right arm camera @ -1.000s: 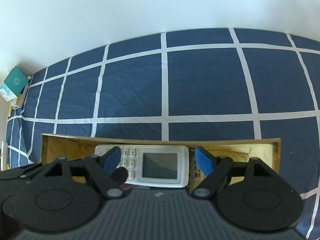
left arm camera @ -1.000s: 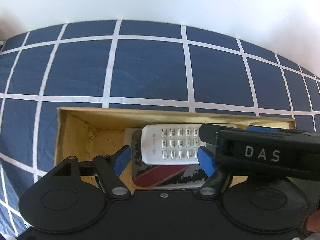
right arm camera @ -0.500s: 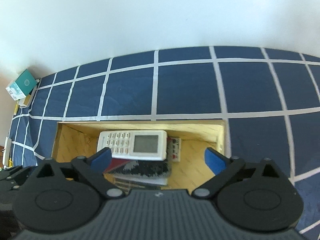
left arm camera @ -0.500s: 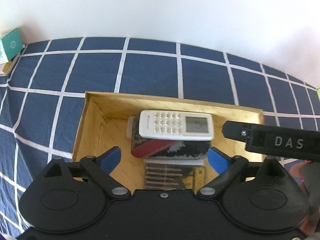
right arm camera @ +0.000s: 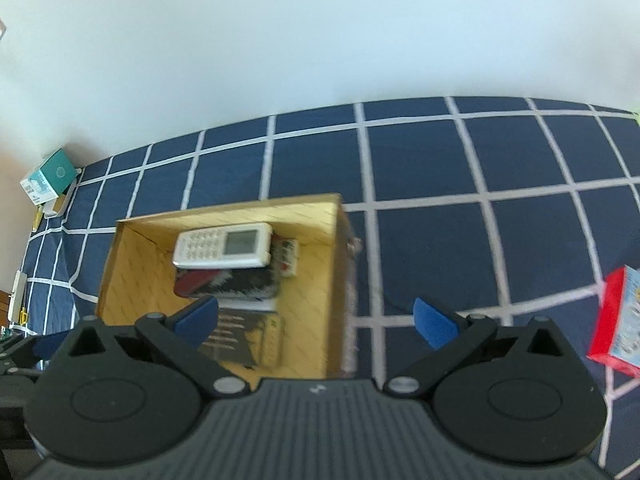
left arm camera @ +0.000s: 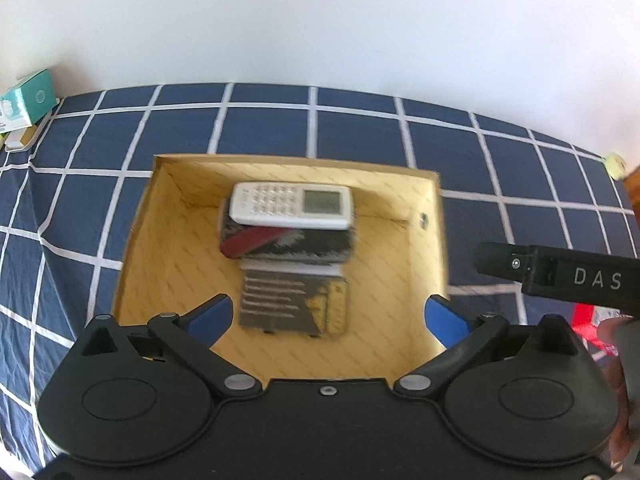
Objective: Organize objects
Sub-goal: 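Move the right tool toward the red-and-blue detergent box, then grasp the red-and-blue detergent box with the right tool, then carry the detergent box with the right tool over the cardboard box, then lower the detergent box beside the stack and open the right tool, then lift the right tool up out of the box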
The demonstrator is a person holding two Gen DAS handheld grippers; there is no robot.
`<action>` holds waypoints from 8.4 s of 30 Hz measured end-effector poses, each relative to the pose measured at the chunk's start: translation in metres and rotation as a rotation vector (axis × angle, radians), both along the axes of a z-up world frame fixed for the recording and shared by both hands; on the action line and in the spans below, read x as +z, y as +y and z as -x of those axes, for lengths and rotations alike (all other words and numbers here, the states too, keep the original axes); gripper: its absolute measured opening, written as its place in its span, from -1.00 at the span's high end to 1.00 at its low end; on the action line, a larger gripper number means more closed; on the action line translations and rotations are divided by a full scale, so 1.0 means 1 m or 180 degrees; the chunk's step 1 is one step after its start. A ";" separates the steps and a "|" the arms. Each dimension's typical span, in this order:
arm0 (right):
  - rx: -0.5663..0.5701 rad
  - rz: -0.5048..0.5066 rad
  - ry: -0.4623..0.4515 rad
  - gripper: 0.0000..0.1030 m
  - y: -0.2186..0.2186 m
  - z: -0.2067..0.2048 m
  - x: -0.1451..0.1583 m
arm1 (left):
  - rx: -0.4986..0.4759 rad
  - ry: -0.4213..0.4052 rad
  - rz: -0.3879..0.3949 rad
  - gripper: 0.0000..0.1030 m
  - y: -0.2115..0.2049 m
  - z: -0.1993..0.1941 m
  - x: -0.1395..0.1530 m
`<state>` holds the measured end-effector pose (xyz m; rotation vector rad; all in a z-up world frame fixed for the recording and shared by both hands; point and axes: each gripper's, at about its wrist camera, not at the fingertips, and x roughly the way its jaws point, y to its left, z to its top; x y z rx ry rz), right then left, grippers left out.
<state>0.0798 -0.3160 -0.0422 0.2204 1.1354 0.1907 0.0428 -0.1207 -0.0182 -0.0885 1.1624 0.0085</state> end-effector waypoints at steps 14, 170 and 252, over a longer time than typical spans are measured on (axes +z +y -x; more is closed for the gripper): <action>-0.0450 0.0019 0.0102 -1.00 -0.134 0.055 -0.012 | -0.0331 0.0079 0.0033 -1.00 -0.123 0.020 -0.009; 0.0299 -0.0493 0.0010 -0.86 0.050 0.070 -0.017 | -0.0365 0.0103 0.0304 -0.88 0.033 0.029 -0.011; 0.0183 0.0028 0.0513 -1.00 0.109 0.058 -0.052 | -0.0110 0.0475 0.0013 -0.97 0.123 0.027 -0.050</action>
